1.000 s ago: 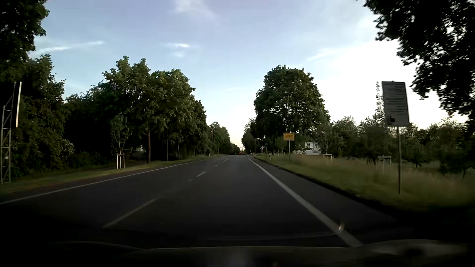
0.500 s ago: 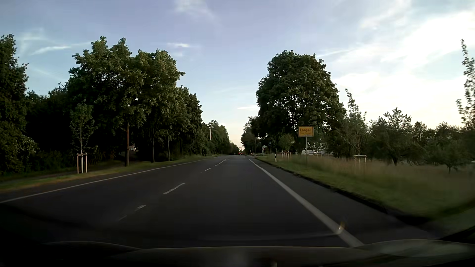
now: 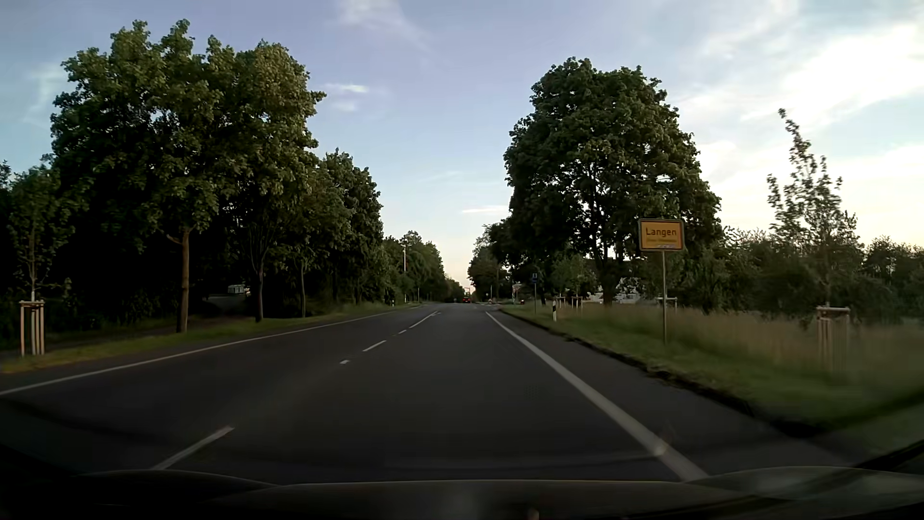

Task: Follow the waypoints while adhering to traffic rules and regulations

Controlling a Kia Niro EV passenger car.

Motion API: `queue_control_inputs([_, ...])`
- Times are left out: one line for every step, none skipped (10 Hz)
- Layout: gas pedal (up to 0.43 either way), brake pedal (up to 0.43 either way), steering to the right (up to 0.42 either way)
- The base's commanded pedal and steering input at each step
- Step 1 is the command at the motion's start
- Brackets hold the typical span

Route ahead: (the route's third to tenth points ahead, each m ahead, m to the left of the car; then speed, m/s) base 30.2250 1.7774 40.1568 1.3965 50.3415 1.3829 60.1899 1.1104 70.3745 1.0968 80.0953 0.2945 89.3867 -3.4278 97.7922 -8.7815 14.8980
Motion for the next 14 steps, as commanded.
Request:
queue_control_inputs([0.098, 0.0, 0.001])
queue_control_inputs([0.098, 0.0, 0.001])
queue_control_inputs([0.098, 0.0, 0.001])
queue_control_inputs([0.098, 0.0, 0.001])
queue_control_inputs([0.098, 0.0, 0.001])
queue_control_inputs([0.098, 0.0, 0.001])
queue_control_inputs([0.098, 0.0, 0.001])
queue_control_inputs([0.098, 0.0, 0.001])
queue_control_inputs([0.098, 0.0, 0.001])
queue_control_inputs([0.098, 0.0, 0.001])
queue_control_inputs([0.098, 0.0, 0.001])
queue_control_inputs([0.098, 0.0, 0.001])
queue_control_inputs([0.087, 0.0, 0.001])
queue_control_inputs([0.079, 0.0, 0.001])
